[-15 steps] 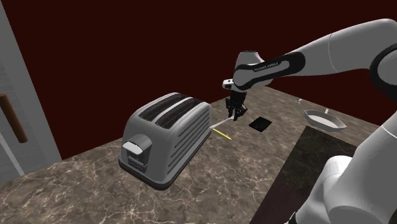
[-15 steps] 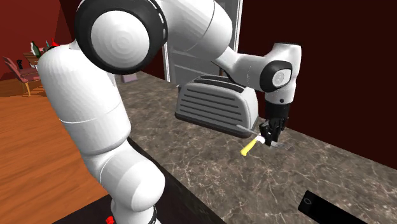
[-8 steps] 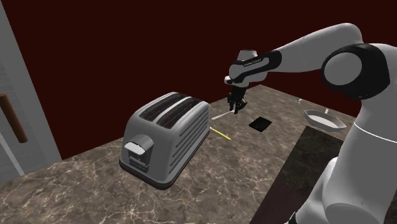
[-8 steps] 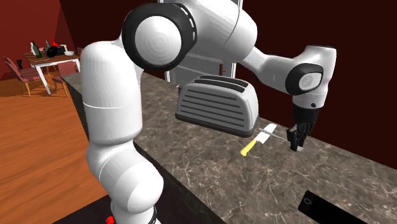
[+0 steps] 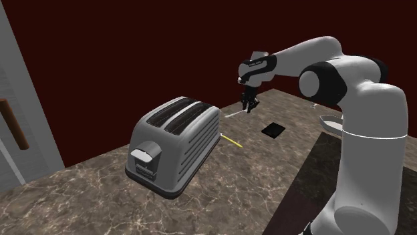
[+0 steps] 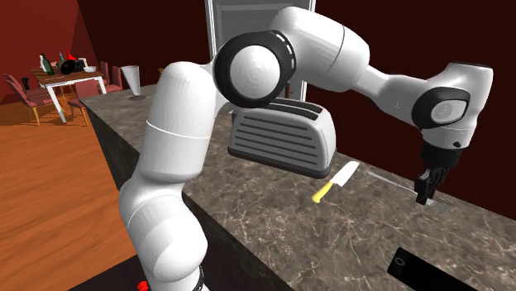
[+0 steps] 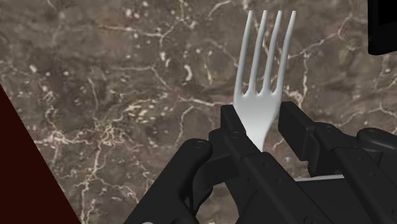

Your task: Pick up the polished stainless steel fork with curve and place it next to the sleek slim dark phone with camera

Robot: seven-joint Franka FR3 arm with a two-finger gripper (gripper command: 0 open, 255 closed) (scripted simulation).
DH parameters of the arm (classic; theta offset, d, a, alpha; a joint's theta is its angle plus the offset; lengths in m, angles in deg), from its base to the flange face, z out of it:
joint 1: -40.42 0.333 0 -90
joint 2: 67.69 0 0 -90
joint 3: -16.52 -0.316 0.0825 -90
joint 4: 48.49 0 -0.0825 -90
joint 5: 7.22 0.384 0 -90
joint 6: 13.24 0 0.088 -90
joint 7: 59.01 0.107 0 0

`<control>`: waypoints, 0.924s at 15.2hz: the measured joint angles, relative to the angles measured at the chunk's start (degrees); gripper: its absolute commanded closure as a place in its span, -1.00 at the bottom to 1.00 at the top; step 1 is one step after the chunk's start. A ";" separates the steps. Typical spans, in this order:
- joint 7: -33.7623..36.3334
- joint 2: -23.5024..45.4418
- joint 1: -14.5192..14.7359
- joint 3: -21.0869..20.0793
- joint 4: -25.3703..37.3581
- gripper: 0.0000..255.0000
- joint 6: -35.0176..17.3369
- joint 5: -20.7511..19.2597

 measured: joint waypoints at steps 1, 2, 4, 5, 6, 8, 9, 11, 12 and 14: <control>-0.18 0.67 -0.21 -0.15 0.08 1.00 -0.51 0.34; -0.44 1.27 -0.47 -0.27 0.20 1.00 -0.92 0.66; -0.57 1.78 -0.52 -0.45 -0.66 1.00 -2.23 0.97; -0.70 2.03 -0.59 -0.53 -1.02 1.00 -2.80 1.12; -0.79 2.34 -0.64 -0.63 -1.46 1.00 -3.52 1.32; -1.07 3.01 -0.85 -0.82 -2.05 1.00 -4.72 1.71; -1.09 3.22 -0.83 -0.91 -2.58 1.00 -5.43 1.85; -1.28 4.05 -1.02 -1.17 -2.89 1.00 -6.50 2.29; -1.43 4.50 -1.16 -1.31 -3.04 1.00 -7.05 2.54; -1.50 4.82 -1.18 -1.44 -3.57 1.00 -7.87 2.74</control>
